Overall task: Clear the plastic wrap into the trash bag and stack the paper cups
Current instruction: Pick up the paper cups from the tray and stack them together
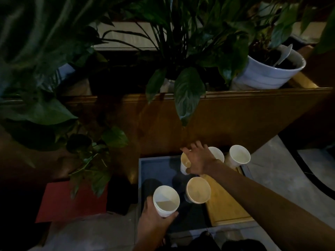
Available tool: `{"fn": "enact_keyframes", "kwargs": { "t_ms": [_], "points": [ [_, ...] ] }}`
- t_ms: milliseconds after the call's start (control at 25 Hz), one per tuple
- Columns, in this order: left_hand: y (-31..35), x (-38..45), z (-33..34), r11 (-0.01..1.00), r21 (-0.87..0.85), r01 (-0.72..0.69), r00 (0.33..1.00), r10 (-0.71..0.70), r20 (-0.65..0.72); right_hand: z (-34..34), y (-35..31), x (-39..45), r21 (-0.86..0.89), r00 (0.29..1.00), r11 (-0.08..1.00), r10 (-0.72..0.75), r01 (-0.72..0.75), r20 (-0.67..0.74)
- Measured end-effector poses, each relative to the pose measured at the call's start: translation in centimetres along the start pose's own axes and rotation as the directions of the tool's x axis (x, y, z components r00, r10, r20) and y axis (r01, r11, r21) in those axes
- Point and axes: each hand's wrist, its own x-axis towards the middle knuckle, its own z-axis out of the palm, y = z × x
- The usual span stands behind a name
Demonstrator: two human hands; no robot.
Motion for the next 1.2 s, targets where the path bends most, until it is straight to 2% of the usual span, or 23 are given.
{"fn": "enact_keyframes", "kwargs": {
  "t_ms": [200,360,520,680,840,1000,1200],
  "points": [
    [0.0,-0.2,-0.6,1.0,-0.019,0.021,1.0,-0.021,0.01,1.4,0.3,1.1,-0.011,0.998,1.0,0.018,-0.018,0.065],
    [-0.4,-0.4,-1.0,0.998,0.024,0.051,0.999,-0.052,0.007,2.0,0.1,1.1,0.022,0.999,1.0,0.008,-0.009,0.031],
    [-0.6,-1.1,-0.9,0.998,0.056,0.035,0.999,-0.033,-0.041,0.3,0.2,0.5,0.247,1.0,0.969,-0.007,0.007,-0.001],
    [-0.7,-1.1,-0.6,0.999,0.029,0.036,0.999,-0.036,-0.012,-2.4,0.8,-0.7,0.521,0.999,0.852,-0.039,0.043,-0.019],
    [-1.1,-1.2,-0.1,0.998,0.07,0.007,1.0,-0.005,-0.021,-4.4,0.7,-2.5,0.6,0.995,0.794,-0.083,0.096,-0.048],
    [-1.3,-1.3,0.1,0.996,0.076,-0.034,0.999,0.035,-0.01,-5.1,0.4,-3.9,0.642,0.983,0.747,-0.086,0.172,-0.164],
    [-0.5,-2.1,0.3,0.999,0.044,-0.004,1.0,0.005,-0.028,-5.0,0.3,-5.5,0.736,0.975,0.66,0.021,0.154,-0.222]
  ]
}}
